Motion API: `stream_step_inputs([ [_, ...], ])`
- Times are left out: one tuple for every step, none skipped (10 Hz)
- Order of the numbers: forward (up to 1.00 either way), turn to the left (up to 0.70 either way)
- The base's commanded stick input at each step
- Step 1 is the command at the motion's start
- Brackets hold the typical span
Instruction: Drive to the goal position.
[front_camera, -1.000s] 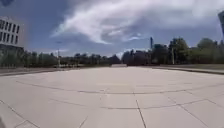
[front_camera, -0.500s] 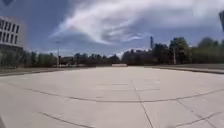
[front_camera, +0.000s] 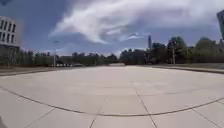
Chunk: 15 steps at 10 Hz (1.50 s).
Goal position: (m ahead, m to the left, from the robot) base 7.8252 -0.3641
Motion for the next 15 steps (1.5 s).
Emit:
stream_step_inputs([
  [1.00,-0.21],
  [1.00,-0.03],
  [1.00,0.00],
  [1.00,0.00],
  [1.00,0.00],
  [1.00,0.00],
  [1.00,0.00],
  [1.00,0.00],
  [1.00,0.00],
  [1.00,0.00],
  [1.00,0.00],
  [1.00,0.00],
  [1.00,0.00],
  [1.00,0.00],
  [1.00,0.00],
])
